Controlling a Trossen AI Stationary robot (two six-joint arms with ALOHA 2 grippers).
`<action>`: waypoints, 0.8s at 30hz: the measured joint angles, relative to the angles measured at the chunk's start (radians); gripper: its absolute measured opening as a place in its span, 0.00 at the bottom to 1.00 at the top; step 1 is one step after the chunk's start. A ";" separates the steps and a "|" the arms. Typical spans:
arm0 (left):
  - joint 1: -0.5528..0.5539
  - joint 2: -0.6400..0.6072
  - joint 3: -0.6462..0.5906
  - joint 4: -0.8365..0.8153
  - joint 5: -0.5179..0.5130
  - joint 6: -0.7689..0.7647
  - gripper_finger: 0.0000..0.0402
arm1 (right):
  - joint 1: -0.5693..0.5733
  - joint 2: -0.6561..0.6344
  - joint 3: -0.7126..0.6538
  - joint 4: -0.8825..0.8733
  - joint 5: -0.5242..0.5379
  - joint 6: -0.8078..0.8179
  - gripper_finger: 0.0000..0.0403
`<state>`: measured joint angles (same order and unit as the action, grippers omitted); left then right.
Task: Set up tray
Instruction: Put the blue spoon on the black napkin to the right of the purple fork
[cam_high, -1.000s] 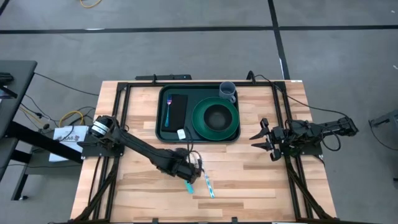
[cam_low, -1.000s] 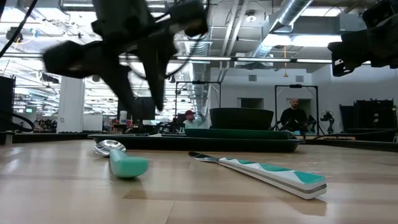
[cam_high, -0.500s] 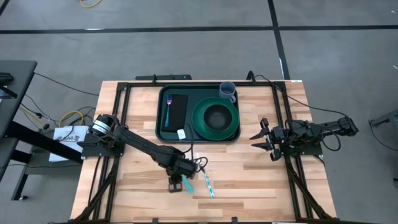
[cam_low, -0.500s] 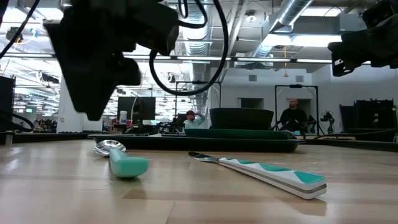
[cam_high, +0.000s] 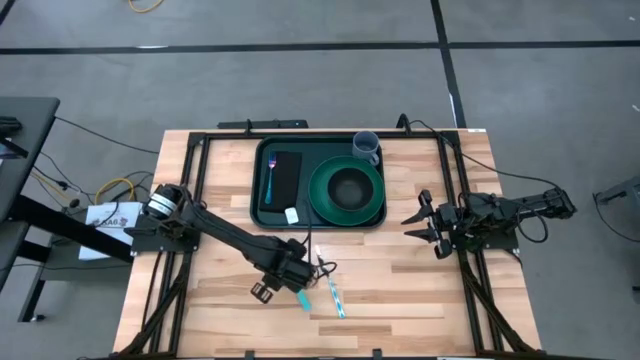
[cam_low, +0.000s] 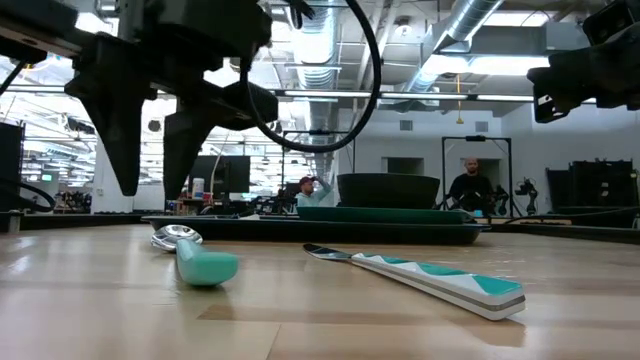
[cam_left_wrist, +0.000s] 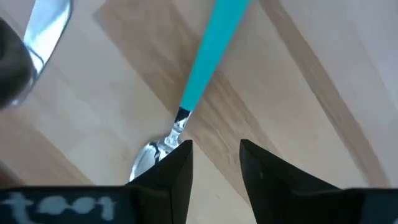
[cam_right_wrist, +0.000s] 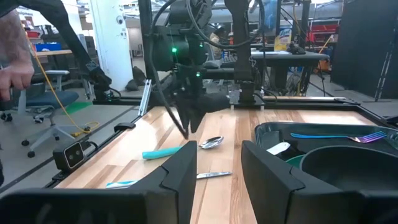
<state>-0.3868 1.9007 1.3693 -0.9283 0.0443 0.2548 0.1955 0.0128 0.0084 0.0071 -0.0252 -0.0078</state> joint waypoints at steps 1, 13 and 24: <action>-0.004 0.000 0.000 0.002 -0.004 0.027 0.30 | 0.000 0.000 0.000 0.000 0.000 0.000 0.29; -0.021 0.000 0.000 0.134 -0.083 0.205 0.30 | 0.000 0.000 0.000 0.000 0.000 0.000 0.29; -0.041 0.081 0.002 0.135 -0.102 0.266 0.30 | 0.000 -0.001 0.000 0.000 0.000 0.000 0.29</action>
<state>-0.4279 1.9814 1.3716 -0.7929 -0.0581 0.5205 0.1957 0.0123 0.0084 0.0074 -0.0251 -0.0078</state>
